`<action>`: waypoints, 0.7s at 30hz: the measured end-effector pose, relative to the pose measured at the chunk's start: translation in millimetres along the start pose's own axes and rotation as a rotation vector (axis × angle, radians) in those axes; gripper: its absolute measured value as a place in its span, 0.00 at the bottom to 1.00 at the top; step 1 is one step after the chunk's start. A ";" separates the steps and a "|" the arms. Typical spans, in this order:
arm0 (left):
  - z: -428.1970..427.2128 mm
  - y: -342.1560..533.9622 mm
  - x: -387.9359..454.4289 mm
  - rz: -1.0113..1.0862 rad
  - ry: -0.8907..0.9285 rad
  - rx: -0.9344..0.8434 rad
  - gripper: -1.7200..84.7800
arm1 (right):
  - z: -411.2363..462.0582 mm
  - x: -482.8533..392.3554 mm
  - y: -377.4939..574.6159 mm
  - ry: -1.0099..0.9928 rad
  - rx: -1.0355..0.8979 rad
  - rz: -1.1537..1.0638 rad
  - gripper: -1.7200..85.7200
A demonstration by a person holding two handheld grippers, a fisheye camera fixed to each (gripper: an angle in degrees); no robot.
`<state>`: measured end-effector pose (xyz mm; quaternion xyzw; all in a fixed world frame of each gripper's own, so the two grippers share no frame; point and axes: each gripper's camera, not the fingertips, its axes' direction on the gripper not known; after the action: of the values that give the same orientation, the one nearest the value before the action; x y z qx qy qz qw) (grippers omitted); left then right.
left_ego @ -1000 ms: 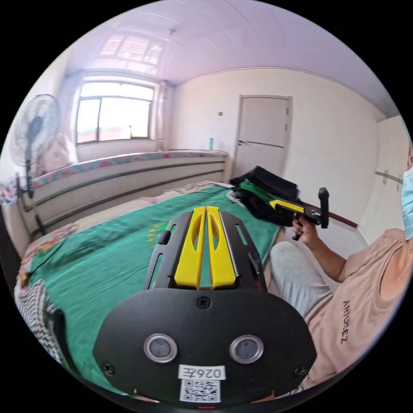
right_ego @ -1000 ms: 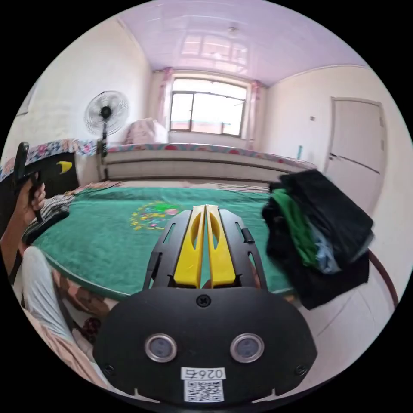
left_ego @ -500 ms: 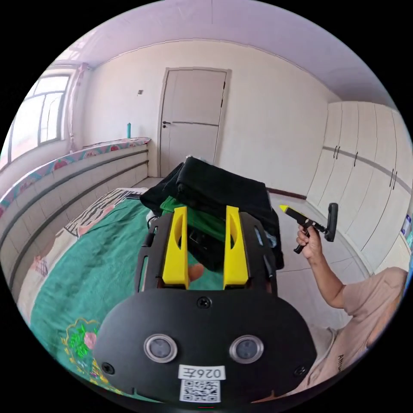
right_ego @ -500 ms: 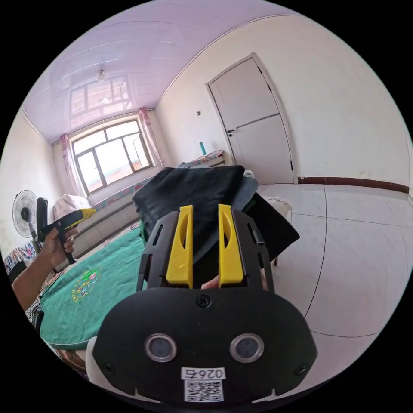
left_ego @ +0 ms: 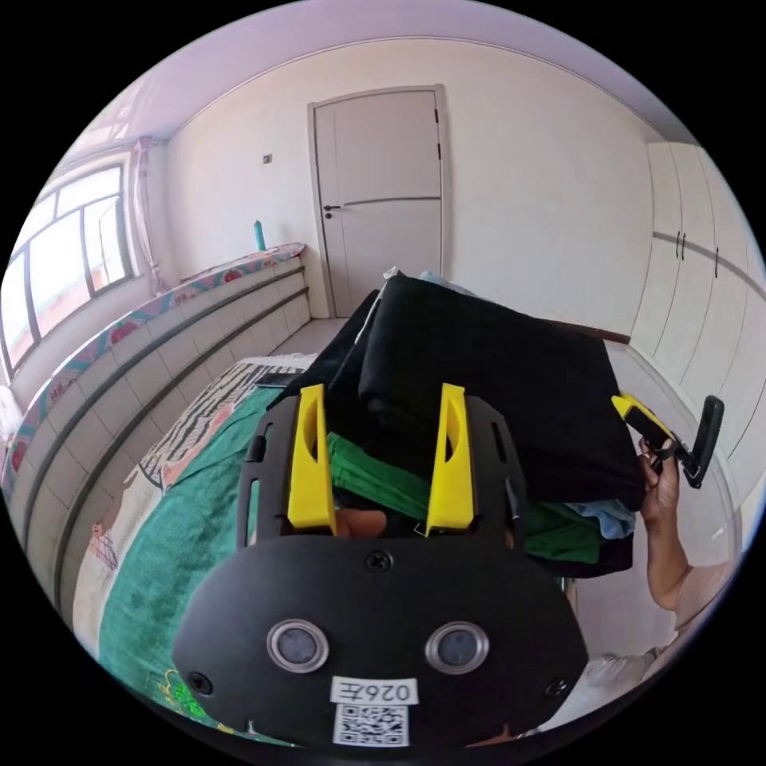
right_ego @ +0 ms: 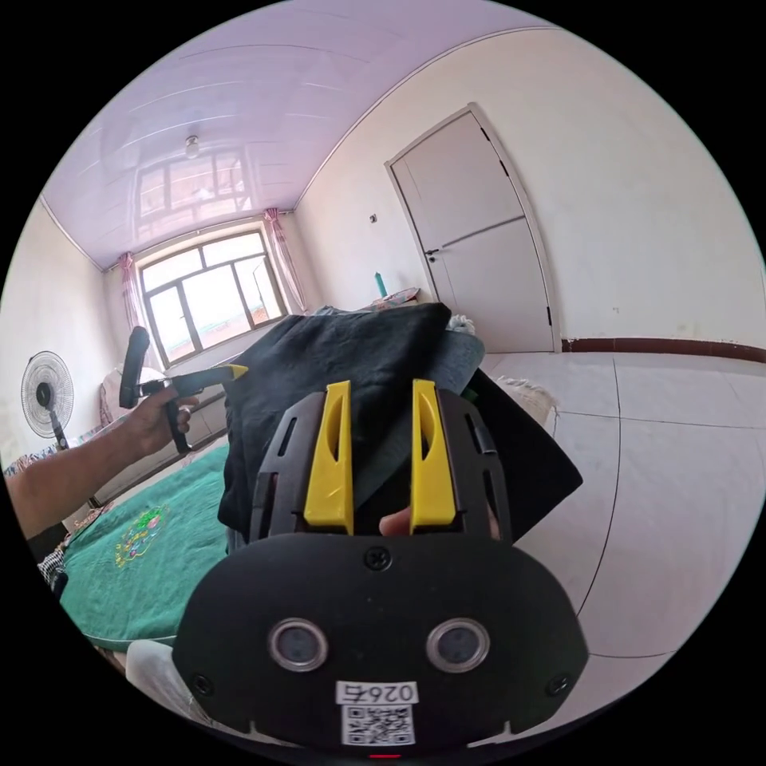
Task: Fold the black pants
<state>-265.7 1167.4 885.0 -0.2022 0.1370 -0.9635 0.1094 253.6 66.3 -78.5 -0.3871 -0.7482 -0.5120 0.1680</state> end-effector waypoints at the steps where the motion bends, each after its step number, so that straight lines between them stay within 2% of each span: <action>1: 0.4 -4.3 5.8 0.018 -0.027 0.016 0.18 | -3.4 -0.9 -2.0 0.001 -0.001 -0.007 0.13; 2: -1.9 -7.7 9.0 0.004 -0.071 0.037 0.13 | -10.6 -3.2 -5.6 0.003 -0.001 -0.023 0.13; 6: 9.4 -15.0 -0.9 -0.059 -0.009 0.041 0.11 | -37.1 -11.3 -15.1 0.030 -0.001 -0.070 0.13; 11: 36.7 -15.7 -24.7 -0.154 -0.013 -0.011 0.20 | -65.1 -14.4 -26.0 0.021 -0.003 -0.061 0.12; 13: 42.8 -14.4 -30.7 -0.173 0.026 -0.027 0.20 | -83.4 -19.8 -27.2 0.024 0.028 -0.084 0.10; 17: 45.4 -9.9 -30.4 -0.108 0.095 -0.065 0.14 | -103.2 -19.8 -28.2 0.066 0.031 -0.075 0.07; 19: 35.9 -8.7 -21.3 -0.050 0.063 -0.069 0.10 | -106.3 -10.9 -29.9 0.069 0.005 -0.026 0.02; 21: 23.6 -5.6 -15.0 -0.016 0.041 -0.076 0.08 | -132.5 -3.2 -34.2 -0.045 0.044 0.038 0.01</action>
<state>-243.2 1171.5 902.1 -0.1873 0.1743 -0.9624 0.0912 210.7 -59.8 -46.8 -0.4091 -0.7552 -0.4834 0.1692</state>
